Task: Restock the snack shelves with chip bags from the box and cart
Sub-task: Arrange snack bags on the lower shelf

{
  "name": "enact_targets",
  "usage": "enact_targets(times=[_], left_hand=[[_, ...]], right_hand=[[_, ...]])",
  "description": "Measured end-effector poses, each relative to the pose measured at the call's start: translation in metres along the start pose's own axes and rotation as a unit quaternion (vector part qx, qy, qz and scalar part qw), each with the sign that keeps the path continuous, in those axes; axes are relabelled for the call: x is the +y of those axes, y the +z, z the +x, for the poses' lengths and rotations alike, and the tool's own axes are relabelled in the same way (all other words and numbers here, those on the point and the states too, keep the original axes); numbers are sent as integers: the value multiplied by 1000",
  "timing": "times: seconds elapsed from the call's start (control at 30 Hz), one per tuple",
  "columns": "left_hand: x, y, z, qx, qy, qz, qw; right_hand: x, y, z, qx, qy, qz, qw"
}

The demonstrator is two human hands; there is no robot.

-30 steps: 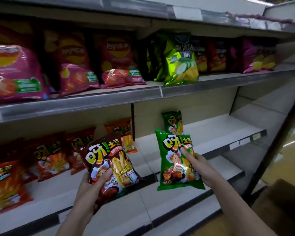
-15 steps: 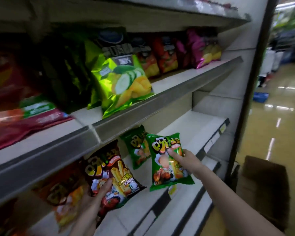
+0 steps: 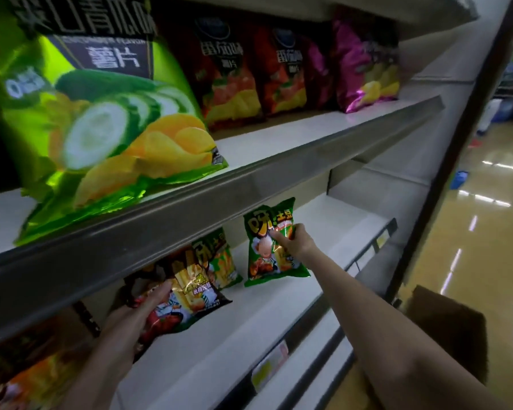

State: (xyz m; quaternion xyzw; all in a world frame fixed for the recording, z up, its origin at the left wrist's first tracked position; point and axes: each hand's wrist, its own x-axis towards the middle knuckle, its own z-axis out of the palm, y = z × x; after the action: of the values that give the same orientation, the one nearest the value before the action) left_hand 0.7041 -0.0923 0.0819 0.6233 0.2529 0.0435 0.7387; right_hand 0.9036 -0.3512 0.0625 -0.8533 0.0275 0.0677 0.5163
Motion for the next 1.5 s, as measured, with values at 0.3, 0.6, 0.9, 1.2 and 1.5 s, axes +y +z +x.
enact_targets(times=[0.3,0.6,0.9,1.2,1.5], left_hand=[[-17,71,23,93,116,-21,989],[-41,117,23,180,147,-35,972],[-29,208,69,120,137,21,983],[0,286,98,-26,63,182,981],[-3,243,108,74,11,109,991]], right_hand=[[28,19,114,-144,-73,22,987],[42,38,132,-190,-111,-18,975],[47,-26,124,-231,-160,124,952],[44,-119,181,-294,-166,211,917],[74,-107,251,-304,-114,147,934]])
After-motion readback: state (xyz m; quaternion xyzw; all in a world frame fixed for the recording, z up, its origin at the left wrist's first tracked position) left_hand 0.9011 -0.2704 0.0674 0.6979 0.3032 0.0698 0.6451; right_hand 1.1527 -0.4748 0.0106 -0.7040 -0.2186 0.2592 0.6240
